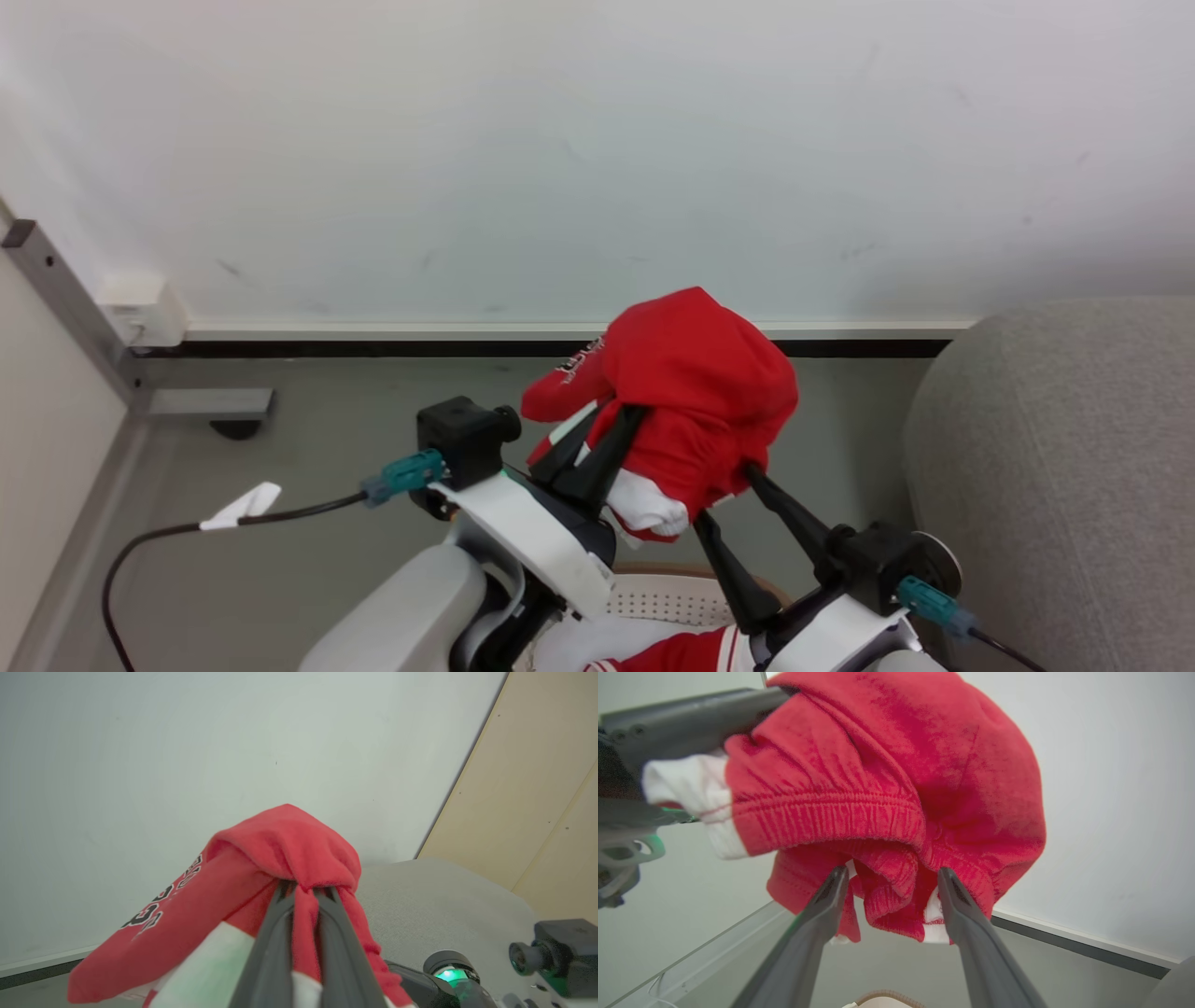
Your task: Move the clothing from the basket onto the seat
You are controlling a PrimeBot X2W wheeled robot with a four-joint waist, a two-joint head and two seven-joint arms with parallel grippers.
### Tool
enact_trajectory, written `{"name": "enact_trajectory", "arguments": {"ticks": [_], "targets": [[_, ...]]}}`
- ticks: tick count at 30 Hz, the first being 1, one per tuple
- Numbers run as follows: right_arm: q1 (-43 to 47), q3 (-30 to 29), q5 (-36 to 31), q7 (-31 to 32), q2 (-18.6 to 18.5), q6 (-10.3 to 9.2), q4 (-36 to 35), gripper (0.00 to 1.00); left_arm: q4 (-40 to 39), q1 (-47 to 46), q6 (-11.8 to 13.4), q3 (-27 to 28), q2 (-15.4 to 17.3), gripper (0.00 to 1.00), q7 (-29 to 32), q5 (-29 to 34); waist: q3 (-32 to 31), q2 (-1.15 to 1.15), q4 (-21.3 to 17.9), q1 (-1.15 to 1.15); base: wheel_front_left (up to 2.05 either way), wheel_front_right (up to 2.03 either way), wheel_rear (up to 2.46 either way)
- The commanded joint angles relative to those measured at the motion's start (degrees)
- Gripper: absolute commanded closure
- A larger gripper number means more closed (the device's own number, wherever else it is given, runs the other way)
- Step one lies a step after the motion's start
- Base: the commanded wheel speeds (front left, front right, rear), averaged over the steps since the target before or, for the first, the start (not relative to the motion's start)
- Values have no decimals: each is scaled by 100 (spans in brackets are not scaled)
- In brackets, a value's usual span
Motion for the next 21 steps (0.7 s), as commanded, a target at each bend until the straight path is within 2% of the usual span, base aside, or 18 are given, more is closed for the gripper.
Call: {"name": "enact_trajectory", "arguments": {"ticks": [1, 7, 16, 17, 18, 19, 20, 21], "targets": [[-93, 59, 44, -12, -3, -12, 69, 0, 13, 53, -18, -15, -13, 100, 19, -31, -14, 0, 107, 0, 0, 0, 0], [-360, 353, 293, -11, 42, -12, 549, 0, 4, 22, -53, -227, -149, 100, 77, -82, -77, 0, 411, 0, 0, 0, 0], [-472, 210, 257, -12, 74, -12, 690, 0, -20, 118, -88, -584, -258, 100, 218, -217, -157, 0, 811, 0, 0, 0, 0], [-462, 220, 240, -12, 76, -12, 687, 15, -18, 116, -90, -596, -262, 100, 218, -228, -162, 0, 839, 0, 0, 0, 0], [-450, 224, 237, -12, 76, -12, 692, 54, -7, 121, -92, -608, -262, 100, 219, -227, -166, 0, 866, 0, 0, 0, 0], [-437, 223, 239, -12, 74, -12, 699, 73, 5, 124, -94, -620, -259, 100, 216, -241, -168, 0, 887, 0, 0, 0, 0], [-424, 224, 241, -12, 74, -12, 703, 100, 14, 126, -95, -622, -251, 100, 206, -252, -170, 0, 903, 0, 0, 0, 0], [-410, 236, 253, -12, 75, -12, 711, 100, 17, 125, -89, -619, -243, 100, 192, -264, -171, 0, 916, 0, 0, 0, 0]]}}
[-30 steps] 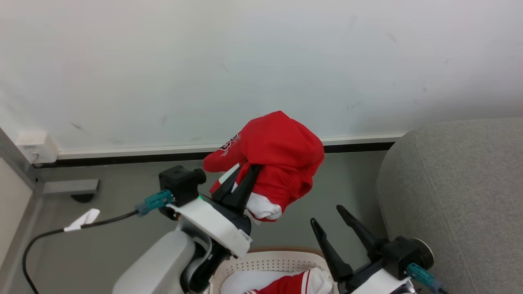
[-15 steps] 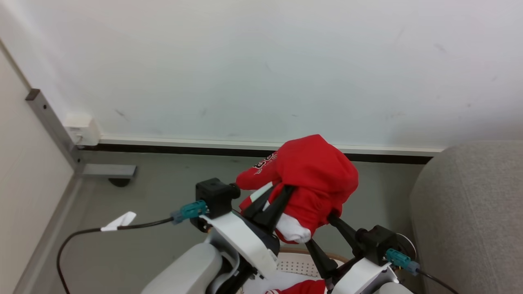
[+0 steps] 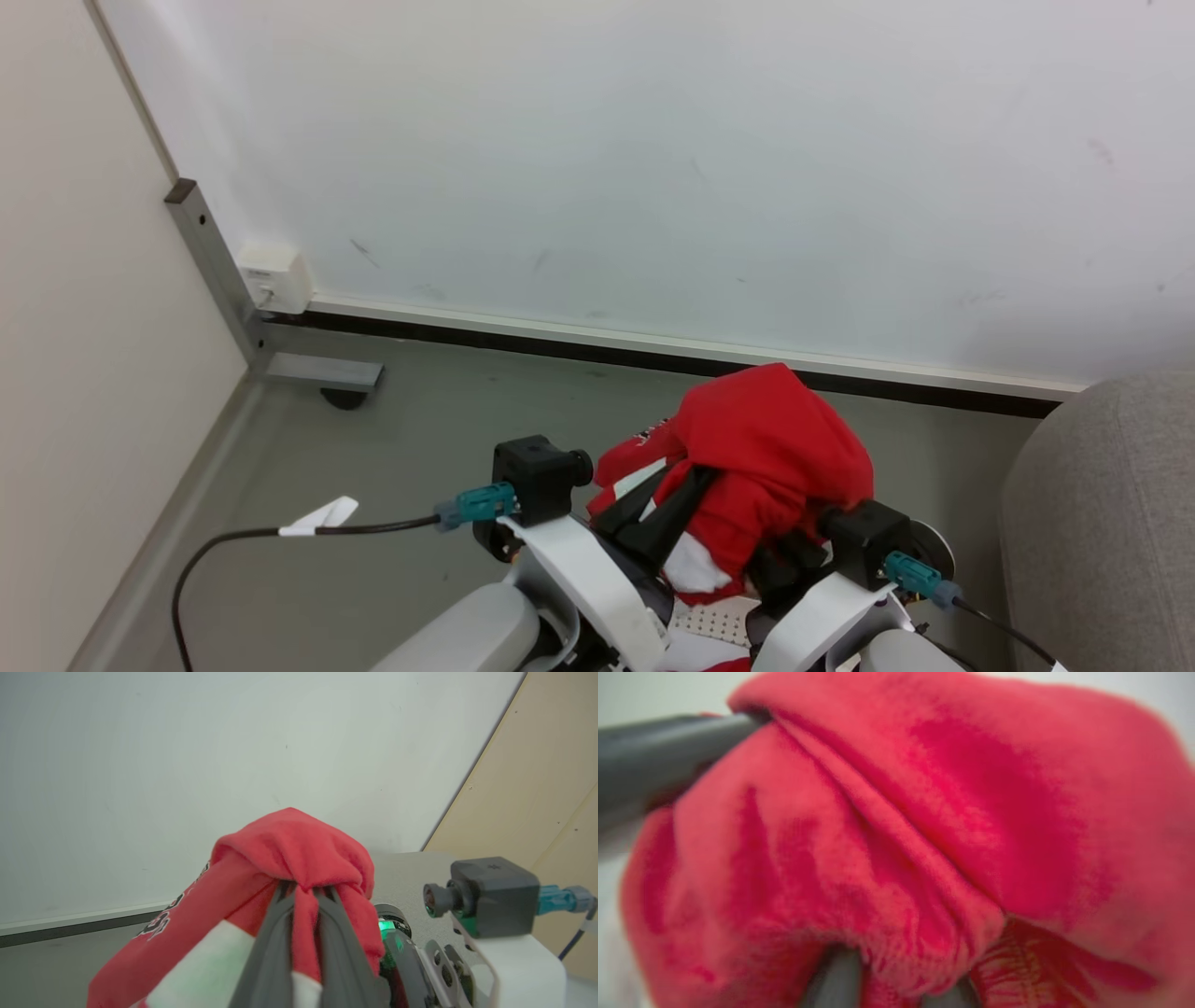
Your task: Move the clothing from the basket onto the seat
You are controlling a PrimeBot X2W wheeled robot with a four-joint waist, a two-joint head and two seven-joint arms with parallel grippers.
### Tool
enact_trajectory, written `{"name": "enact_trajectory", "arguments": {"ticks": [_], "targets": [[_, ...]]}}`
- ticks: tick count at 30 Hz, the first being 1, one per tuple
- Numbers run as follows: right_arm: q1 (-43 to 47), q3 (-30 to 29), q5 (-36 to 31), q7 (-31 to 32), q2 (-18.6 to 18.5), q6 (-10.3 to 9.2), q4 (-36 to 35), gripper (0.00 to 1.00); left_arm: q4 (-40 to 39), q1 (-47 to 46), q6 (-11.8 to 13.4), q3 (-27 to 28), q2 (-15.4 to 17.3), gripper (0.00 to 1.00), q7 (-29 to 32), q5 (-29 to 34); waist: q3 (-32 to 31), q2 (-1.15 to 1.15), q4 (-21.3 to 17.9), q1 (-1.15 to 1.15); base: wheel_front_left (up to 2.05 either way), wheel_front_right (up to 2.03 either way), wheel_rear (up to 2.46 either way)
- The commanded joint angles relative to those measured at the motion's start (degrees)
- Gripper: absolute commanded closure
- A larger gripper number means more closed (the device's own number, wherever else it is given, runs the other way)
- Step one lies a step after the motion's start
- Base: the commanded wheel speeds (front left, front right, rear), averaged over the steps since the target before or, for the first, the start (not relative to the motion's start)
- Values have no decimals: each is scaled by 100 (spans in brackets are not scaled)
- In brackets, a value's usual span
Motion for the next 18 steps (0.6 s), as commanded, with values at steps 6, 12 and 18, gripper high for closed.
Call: {"name": "enact_trajectory", "arguments": {"ticks": [6, 12, 18], "targets": [[39, 74, 65, -12, 1, -12, 39, 100, 56, 12, -17, 56, 60, 100, -81, -64, 11, 0, 27, 0, 0, 0, 0], [59, 104, 125, -12, 2, -12, 39, 100, 104, 7, -1, 77, 73, 100, -110, -57, 23, 0, -9, 0, 0, 0, 0], [67, 117, 172, -12, 3, -12, 11, 100, 124, 0, 22, 85, 85, 100, -137, -55, 23, 0, -69, 0, 0, 0, 0]]}}
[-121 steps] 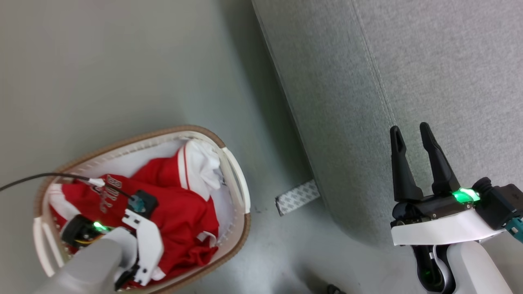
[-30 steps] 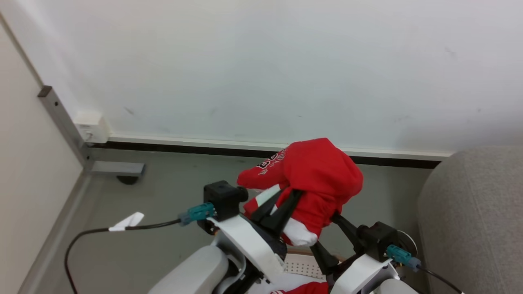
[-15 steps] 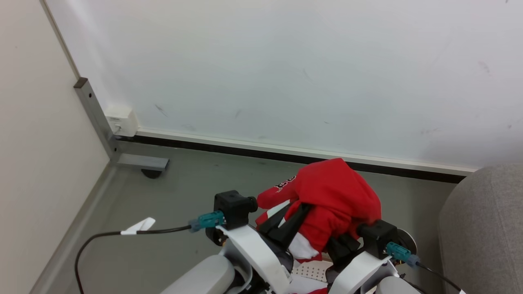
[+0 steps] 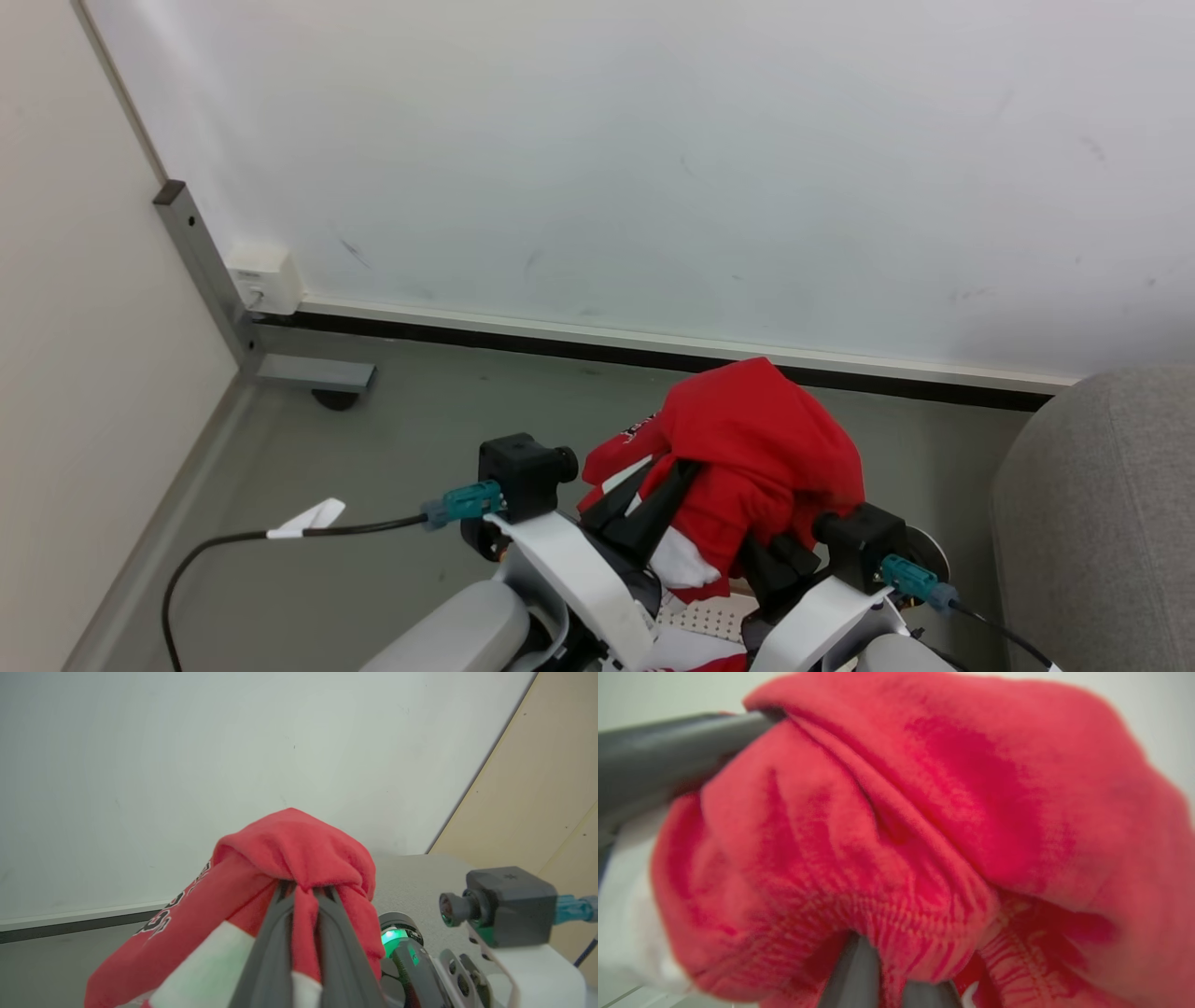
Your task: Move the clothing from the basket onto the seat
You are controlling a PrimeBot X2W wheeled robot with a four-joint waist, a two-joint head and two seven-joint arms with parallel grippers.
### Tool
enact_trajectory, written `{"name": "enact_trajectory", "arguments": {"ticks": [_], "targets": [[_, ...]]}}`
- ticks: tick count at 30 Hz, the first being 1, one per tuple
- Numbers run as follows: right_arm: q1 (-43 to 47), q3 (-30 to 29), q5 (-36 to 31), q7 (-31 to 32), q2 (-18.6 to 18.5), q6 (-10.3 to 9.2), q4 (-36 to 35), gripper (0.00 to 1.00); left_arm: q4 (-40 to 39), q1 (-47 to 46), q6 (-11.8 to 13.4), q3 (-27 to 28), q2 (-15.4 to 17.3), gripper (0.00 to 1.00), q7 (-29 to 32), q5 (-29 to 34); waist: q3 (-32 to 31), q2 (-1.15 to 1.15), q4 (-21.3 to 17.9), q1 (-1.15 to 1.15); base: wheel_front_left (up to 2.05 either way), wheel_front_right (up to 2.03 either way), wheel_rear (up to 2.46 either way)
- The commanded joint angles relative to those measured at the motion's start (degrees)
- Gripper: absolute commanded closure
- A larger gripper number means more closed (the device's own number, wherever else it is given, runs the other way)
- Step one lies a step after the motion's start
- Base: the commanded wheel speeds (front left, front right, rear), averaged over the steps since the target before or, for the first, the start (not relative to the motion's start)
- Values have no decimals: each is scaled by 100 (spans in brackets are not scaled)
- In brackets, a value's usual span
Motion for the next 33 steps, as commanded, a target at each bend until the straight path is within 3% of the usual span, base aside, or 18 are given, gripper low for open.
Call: {"name": "enact_trajectory", "arguments": {"ticks": [1, 3, 4, 5, 16, 33], "targets": [[51, 15, 50, -12, -4, -12, -20, 100, 10, 3, 6, 23, 43, 100, -63, -8, 4, 0, -19, 0, 0, 0, 0], [51, -19, 58, -12, -5, -12, -41, 100, 21, 5, 15, 26, 49, 100, -72, -11, 13, 0, -45, 0, 0, 0, 0], [65, -47, 67, -12, -4, -12, -53, 100, 34, 15, 27, 37, 45, 68, -73, -32, 16, 0, -61, 0, 0, 0, 0], [80, -72, 70, -12, -5, -12, -69, 100, 59, 30, 35, 30, 45, 2, -23, -58, 22, 0, -82, 0, 0, 0, 0], [273, -499, -91, -12, -87, -12, -217, 100, 39, 130, 86, 4, 168, 0, -16, -33, 129, 0, -628, 0, 0, 0, 0], [704, -1406, -463, -12, -254, -12, -843, 100, -255, 258, 110, 170, 380, 0, -236, 519, 410, 0, -2504, 0, 0, 0, 0]]}}
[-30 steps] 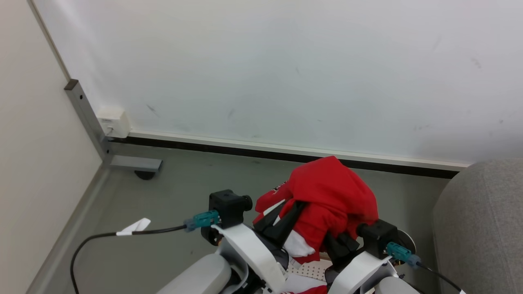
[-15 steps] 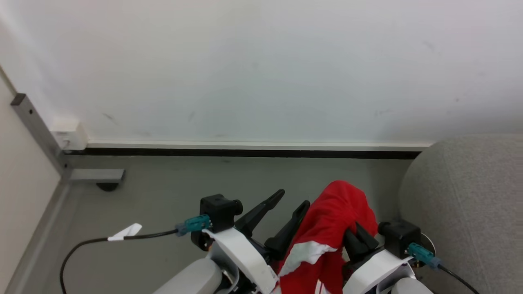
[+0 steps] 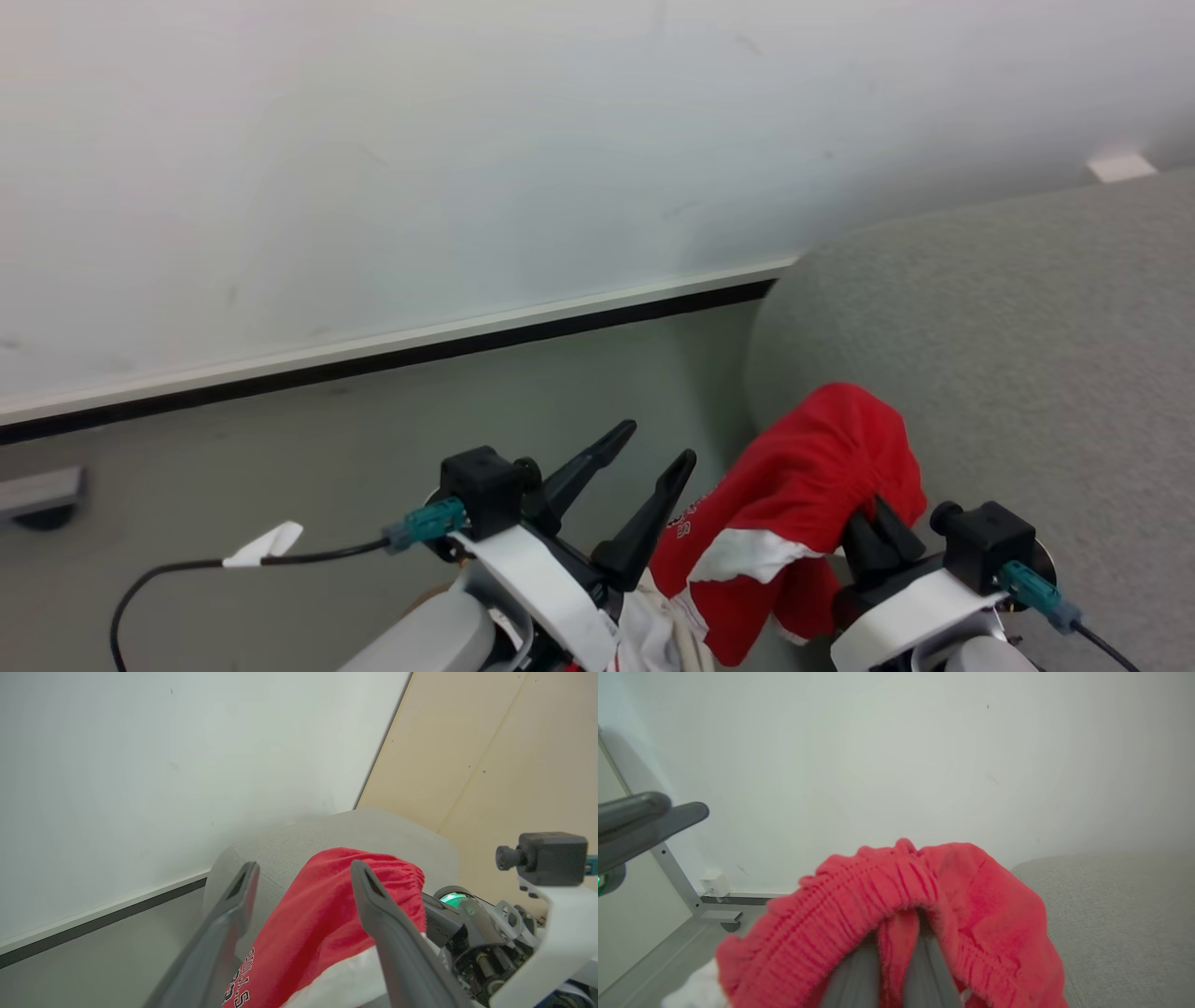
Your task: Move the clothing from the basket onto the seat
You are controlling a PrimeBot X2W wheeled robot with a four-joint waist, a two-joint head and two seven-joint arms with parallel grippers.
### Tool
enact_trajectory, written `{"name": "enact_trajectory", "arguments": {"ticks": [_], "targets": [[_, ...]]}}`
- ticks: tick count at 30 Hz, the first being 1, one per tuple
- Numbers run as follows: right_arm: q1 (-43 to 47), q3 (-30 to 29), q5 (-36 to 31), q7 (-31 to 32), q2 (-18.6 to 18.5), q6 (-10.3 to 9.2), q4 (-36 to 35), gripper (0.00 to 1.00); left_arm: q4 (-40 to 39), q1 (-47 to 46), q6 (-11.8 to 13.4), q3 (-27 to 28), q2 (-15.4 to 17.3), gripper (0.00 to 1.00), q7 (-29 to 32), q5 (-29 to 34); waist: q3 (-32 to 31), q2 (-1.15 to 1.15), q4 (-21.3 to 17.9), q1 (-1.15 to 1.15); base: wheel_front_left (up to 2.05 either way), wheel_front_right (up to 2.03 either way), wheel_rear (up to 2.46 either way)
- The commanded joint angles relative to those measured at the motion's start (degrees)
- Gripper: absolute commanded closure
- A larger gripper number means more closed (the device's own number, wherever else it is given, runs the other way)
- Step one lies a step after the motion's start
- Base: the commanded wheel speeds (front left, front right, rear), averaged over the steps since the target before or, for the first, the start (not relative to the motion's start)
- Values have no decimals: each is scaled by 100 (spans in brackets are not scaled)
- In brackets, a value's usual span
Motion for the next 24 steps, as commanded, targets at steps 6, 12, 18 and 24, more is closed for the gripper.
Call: {"name": "enact_trajectory", "arguments": {"ticks": [6, 12, 18, 24], "targets": [[289, -226, -157, -12, -128, -12, -374, 100, -60, 58, -32, 79, 56, 0, -33, 348, 95, 0, -755, 0, 0, 0, 0], [475, -426, -201, -12, -99, -12, -695, 100, -115, 155, -47, 267, 43, 0, -33, 633, 169, 0, -1212, 0, 0, 0, 0], [554, -500, -128, -12, -38, -12, -927, 100, -111, 229, -72, 407, 8, 0, -35, 860, 222, 0, -1497, 0, 0, 0, 0], [539, -549, -111, -12, -22, -12, -1115, 100, -128, 227, -111, 491, -13, 0, -36, 972, 301, 0, -1589, 0, 0, 0, 0]]}}
